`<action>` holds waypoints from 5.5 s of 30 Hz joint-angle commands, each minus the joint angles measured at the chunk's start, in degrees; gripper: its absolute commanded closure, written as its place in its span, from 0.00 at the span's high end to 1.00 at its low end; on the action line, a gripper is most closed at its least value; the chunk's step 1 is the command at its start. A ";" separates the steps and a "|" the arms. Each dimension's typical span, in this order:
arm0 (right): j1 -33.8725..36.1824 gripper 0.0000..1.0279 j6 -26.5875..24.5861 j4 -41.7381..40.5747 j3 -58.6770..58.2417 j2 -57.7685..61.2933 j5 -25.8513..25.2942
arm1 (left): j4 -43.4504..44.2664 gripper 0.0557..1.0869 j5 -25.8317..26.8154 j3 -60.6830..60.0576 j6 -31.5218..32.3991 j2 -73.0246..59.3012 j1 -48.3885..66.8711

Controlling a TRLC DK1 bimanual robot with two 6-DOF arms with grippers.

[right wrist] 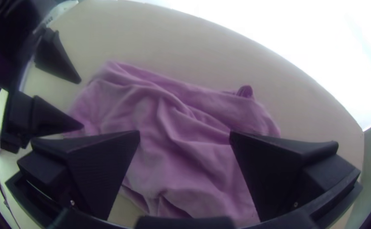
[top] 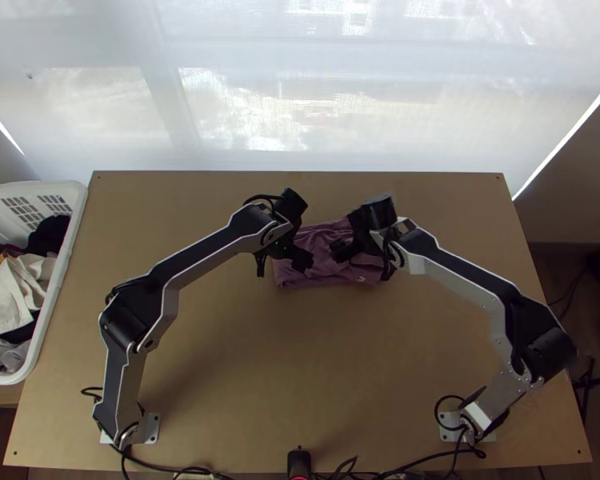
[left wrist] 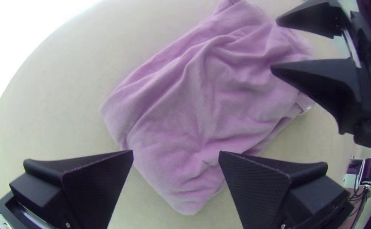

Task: Fold the t-shirt

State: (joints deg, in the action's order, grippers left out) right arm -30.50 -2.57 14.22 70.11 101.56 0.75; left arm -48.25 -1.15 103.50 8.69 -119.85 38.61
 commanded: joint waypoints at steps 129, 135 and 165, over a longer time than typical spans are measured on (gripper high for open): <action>45.44 0.95 -10.35 -3.23 24.73 27.55 -2.86 | -3.96 0.95 -7.55 -33.63 -7.02 58.94 -28.15; 45.35 0.95 -7.01 1.25 32.55 30.81 -3.83 | -3.96 0.95 -7.55 -34.16 -6.84 59.21 -28.24; 45.00 0.95 -6.57 6.00 13.65 10.15 7.07 | -2.73 0.95 -7.47 -36.53 -7.28 60.09 -28.33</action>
State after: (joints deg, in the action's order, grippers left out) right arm 13.47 -8.60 20.03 84.82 114.80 6.74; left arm -51.31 -8.69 67.51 1.67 -59.96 10.11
